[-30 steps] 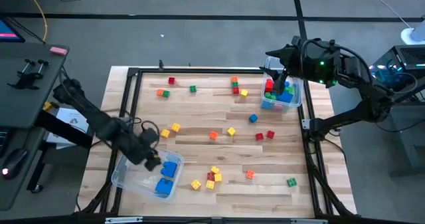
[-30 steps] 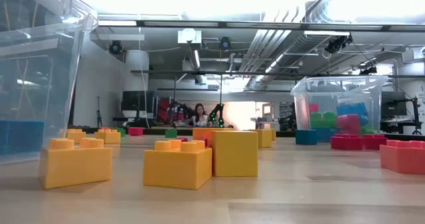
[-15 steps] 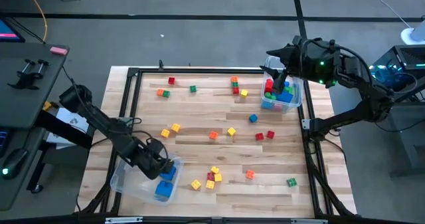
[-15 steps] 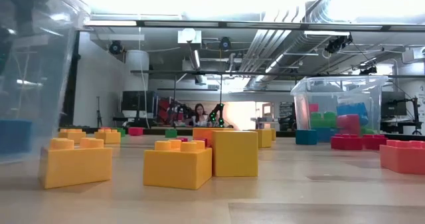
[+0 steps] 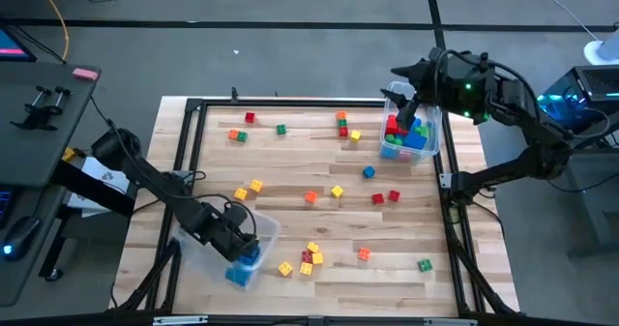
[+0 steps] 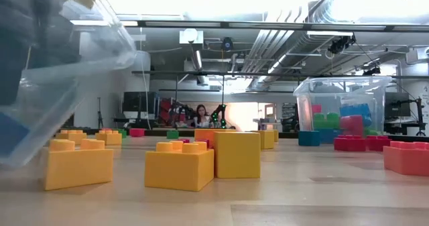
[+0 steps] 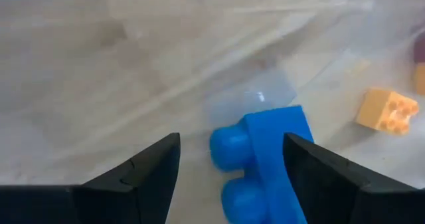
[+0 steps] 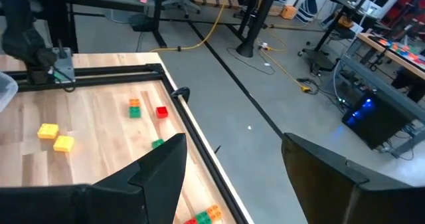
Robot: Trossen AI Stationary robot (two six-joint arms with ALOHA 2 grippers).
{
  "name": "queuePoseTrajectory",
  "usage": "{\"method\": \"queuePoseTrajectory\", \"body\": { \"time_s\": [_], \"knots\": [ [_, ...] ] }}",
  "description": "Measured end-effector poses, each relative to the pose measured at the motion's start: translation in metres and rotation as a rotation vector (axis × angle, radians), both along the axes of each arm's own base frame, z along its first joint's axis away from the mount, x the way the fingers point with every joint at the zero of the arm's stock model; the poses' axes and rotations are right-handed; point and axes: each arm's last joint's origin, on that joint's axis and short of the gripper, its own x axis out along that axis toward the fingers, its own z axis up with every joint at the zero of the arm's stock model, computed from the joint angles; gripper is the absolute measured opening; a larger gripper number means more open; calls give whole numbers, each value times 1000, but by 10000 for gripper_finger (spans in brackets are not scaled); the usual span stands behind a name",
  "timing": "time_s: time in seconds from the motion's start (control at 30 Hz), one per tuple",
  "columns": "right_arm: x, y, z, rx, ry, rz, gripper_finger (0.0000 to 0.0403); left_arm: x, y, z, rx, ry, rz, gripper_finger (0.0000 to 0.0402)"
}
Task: Sort blocks by size
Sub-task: Put the large blue game piece into the right transparent bin
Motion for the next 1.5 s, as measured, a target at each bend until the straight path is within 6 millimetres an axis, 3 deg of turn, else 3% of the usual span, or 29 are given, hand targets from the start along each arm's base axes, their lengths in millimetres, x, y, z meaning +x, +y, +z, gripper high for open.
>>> {"method": "queuePoseTrajectory", "body": {
  "time_s": [0.17,0.43,0.63,0.73,0.87,1.07,1.33,1.5],
  "knots": [
    [-1,-4,0,3,-2,-21,245,-9,14,8,81,40,28,250],
    [-1,-5,0,4,-3,-25,245,-23,37,32,230,-50,71,250],
    [-1,-5,0,3,-7,-25,245,-12,25,47,157,-235,-307,250],
    [-1,-5,1,2,-12,-25,245,-8,19,50,161,-302,-394,249],
    [-1,-5,1,2,-12,-24,245,-3,16,35,179,-254,-403,210],
    [-1,-5,1,16,-24,-31,245,2,11,8,120,-258,-402,23],
    [-1,-5,1,33,-41,-38,245,3,13,-12,54,-394,-357,3],
    [-1,-5,2,32,-45,-38,245,-5,20,-26,95,-356,-326,0]
  ]
}}
